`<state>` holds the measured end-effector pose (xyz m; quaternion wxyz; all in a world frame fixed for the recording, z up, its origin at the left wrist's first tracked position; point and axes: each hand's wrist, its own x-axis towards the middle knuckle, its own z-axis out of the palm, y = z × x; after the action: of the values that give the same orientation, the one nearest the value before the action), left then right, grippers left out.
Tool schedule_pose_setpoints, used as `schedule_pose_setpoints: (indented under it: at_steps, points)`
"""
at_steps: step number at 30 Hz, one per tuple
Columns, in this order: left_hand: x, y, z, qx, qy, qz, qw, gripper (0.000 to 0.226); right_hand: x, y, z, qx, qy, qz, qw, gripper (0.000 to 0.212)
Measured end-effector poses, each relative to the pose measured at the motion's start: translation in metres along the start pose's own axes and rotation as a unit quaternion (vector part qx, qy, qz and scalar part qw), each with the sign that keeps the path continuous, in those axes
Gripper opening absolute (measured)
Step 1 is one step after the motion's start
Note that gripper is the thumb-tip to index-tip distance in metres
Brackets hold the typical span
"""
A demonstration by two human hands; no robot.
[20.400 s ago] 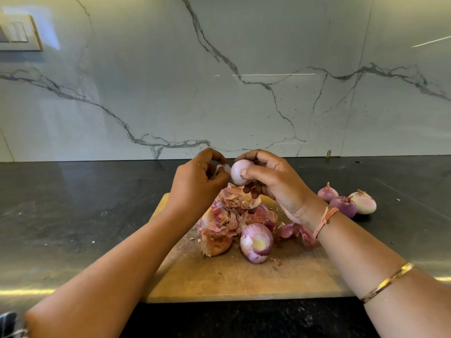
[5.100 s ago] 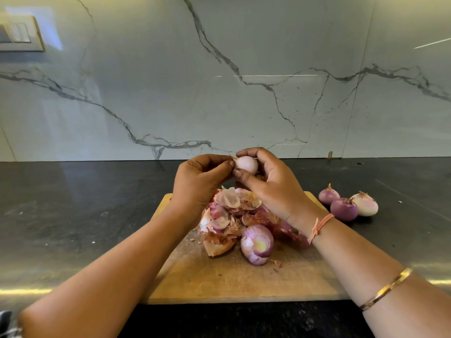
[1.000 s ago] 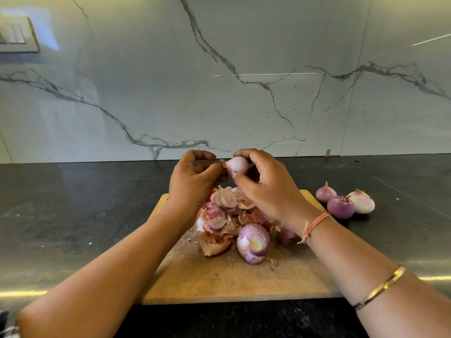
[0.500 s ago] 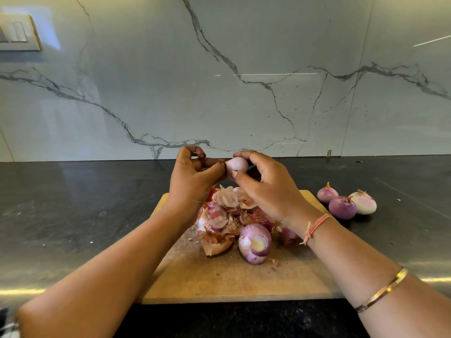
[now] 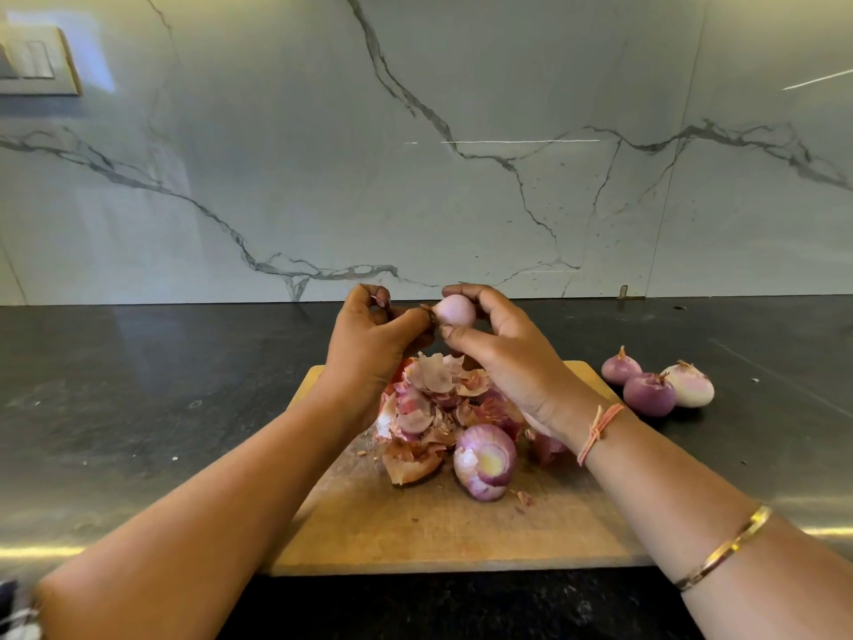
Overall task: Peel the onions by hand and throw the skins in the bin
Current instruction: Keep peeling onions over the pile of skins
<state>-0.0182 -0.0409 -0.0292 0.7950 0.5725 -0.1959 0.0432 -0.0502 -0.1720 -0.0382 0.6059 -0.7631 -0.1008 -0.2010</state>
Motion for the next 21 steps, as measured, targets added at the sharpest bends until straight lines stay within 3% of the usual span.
schedule_pose_setpoints:
  at_steps: [6, 14, 21]
  points:
    - [-0.002, 0.004, 0.001, 0.01, -0.022, 0.014, 1.0, 0.026, 0.003, -0.005, -0.002, 0.065, 0.019, 0.028, 0.997, 0.015]
    - [-0.005, 0.006, 0.001, 0.047, -0.04, 0.019, 0.998, 0.031, 0.001, -0.01, -0.005, 0.14, 0.006, 0.111, 0.984, 0.026]
    - [0.0, 0.002, -0.006, 0.143, 0.028, 0.026, 0.989, 0.028, -0.001, -0.013, -0.006, 0.188, 0.009, 0.108, 0.976, 0.027]
